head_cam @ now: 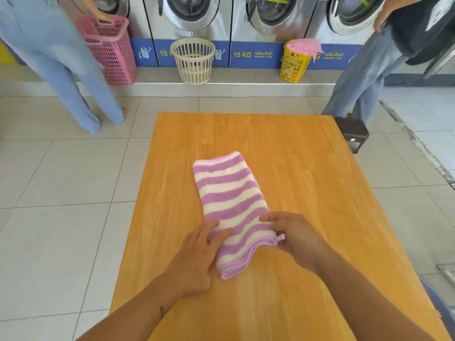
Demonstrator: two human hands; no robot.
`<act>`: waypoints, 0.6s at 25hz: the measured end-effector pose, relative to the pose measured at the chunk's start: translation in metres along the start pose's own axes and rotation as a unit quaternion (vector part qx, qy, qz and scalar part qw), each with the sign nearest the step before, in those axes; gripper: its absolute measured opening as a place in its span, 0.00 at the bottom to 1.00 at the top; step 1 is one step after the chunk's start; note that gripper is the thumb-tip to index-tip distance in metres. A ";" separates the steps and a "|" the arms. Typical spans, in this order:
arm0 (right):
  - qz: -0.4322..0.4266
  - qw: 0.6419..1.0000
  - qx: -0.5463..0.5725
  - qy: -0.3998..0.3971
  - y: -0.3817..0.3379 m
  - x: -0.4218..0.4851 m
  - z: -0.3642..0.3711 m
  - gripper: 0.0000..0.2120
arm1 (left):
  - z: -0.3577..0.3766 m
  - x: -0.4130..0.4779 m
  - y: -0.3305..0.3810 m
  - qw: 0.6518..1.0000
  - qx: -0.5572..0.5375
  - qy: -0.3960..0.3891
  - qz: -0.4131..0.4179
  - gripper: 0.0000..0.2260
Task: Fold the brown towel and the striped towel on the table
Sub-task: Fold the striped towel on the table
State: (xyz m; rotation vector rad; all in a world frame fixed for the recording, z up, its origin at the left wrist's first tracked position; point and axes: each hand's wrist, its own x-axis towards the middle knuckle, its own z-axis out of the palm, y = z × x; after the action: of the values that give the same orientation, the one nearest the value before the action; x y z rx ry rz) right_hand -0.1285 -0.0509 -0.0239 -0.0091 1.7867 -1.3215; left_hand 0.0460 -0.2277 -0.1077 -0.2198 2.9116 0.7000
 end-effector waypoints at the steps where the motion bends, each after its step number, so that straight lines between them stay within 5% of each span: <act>1: 0.000 0.999 0.035 -0.014 -0.003 -0.004 0.004 0.16 | 0.000 0.001 0.005 0.999 -0.021 0.018 -0.018 0.41; 3: -0.055 0.998 0.012 -0.027 -0.005 -0.010 0.008 0.19 | -0.001 0.004 0.013 0.995 -0.068 0.064 -0.028 0.37; 5: -0.166 0.972 -0.165 -0.011 -0.005 -0.015 0.009 0.22 | -0.006 0.005 0.013 0.978 -0.151 0.141 -0.017 0.30; 8: -0.293 0.828 -0.477 0.026 -0.003 -0.015 0.013 0.21 | -0.027 0.005 0.017 0.925 -0.294 0.238 -0.030 0.24; 10: -0.372 0.781 -0.494 0.087 -0.008 -0.013 0.020 0.11 | -0.049 0.004 0.019 0.904 -0.330 0.267 -0.056 0.25; 13: -0.410 0.820 -0.386 0.099 -0.027 -0.008 0.031 0.07 | -0.064 0.007 0.014 0.892 -0.345 0.284 -0.078 0.21; 15: -0.375 0.839 -0.387 0.074 -0.035 0.000 0.035 0.19 | -0.067 0.012 0.005 0.881 -0.355 0.289 -0.122 0.21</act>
State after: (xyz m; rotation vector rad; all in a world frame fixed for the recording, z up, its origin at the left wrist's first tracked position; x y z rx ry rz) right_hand -0.1226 -0.0926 0.0011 -1.1875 2.4641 -0.9789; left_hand 0.0269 -0.2554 -0.0485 -1.0049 2.8576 1.9007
